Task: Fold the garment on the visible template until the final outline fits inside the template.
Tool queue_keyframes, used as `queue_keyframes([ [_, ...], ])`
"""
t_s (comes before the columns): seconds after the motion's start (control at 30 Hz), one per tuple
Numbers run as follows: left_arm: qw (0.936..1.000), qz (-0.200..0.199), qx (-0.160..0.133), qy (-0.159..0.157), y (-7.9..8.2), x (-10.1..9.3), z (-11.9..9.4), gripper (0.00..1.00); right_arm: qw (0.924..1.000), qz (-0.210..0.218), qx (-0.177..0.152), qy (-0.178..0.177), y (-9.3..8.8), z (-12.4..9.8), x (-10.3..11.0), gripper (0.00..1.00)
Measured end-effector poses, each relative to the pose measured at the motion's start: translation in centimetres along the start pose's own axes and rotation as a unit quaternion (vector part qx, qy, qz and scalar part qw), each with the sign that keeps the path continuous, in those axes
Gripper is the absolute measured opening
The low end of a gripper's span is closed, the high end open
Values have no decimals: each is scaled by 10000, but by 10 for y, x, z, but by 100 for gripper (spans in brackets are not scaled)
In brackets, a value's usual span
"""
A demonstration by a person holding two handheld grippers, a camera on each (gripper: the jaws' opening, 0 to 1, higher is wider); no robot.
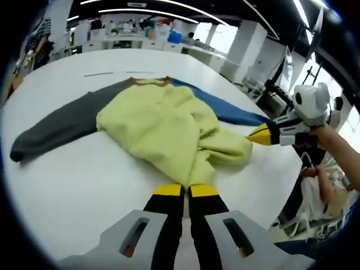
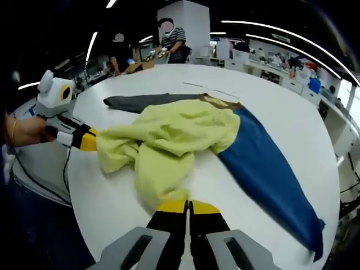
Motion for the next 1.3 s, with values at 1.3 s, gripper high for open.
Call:
queue_keyframes([
  [1.3,9964,-617,-401,416,-8,35,-89,0,9898,815,-281,-1138,-7,-64,29,0],
])
Point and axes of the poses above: the point that each gripper's makers call its tool centre point, and the gripper's own axes: z roughly forward along the fingers, x roughly to its left, y roughly out of its top, the point moved 4 cm from there along -z, roughly backward along the fingers, and after that the axes turned 4 degrees about y, right-handed, at the moved point
